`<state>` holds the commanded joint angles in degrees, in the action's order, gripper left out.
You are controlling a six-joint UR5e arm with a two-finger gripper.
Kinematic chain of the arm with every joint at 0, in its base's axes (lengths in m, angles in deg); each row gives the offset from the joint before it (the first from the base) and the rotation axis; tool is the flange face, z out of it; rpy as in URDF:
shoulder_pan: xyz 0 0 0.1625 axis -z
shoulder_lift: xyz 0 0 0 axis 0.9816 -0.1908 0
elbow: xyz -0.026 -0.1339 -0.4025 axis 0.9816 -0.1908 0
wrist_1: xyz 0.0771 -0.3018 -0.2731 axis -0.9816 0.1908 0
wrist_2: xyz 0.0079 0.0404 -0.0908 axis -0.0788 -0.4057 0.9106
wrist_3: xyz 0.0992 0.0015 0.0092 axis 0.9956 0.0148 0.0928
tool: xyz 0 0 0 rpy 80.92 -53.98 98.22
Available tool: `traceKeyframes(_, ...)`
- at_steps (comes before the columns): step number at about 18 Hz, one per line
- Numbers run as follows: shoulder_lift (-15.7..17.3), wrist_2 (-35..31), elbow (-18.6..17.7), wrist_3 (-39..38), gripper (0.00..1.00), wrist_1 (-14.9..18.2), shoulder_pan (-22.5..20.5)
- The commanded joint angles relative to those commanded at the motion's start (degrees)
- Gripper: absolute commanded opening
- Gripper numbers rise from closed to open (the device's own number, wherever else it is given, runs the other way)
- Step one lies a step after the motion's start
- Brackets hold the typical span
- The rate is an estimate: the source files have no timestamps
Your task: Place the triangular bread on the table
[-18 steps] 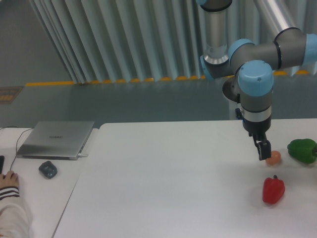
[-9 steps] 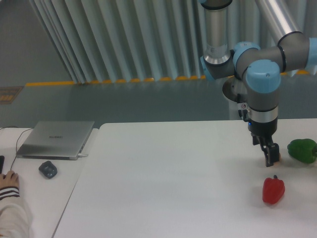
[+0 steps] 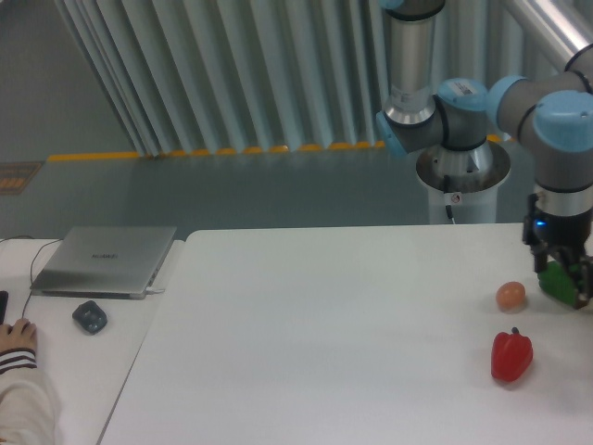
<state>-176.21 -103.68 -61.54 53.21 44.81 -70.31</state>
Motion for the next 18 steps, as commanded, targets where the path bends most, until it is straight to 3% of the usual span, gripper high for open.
traceKeyframes(3,-1.3,0.0,0.7,0.3,1.0,-0.5,-1.9)
traceKeyframes(7,-3.0,-0.2,1.0,0.6,1.0,-7.7,-2.4)
traceKeyframes(12,-5.2,-1.8,1.0,0.3,1.0,-7.7,-5.7)
traceKeyframes(18,-6.4,-4.8,0.6,0.6,1.0,-7.3,-6.5)
